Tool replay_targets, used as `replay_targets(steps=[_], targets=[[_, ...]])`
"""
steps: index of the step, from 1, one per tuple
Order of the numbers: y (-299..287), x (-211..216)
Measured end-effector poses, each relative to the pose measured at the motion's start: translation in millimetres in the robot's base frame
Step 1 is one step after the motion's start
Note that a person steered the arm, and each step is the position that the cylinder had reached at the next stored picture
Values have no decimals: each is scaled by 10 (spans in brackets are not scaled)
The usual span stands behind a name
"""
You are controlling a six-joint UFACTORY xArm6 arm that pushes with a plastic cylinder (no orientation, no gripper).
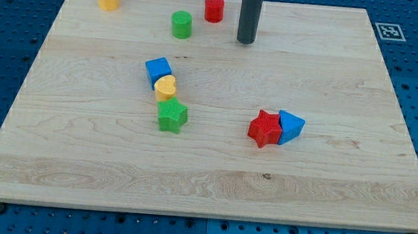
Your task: Separate green star from the yellow heart
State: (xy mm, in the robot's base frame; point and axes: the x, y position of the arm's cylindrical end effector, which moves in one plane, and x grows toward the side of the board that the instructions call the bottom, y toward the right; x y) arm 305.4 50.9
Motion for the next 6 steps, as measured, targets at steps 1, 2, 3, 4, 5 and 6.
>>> replay_targets(steps=[1,2,3,4,5,6], targets=[[0,6],[-65,166],[-368,388],[-805,404],[-1379,408],[-1913,539]])
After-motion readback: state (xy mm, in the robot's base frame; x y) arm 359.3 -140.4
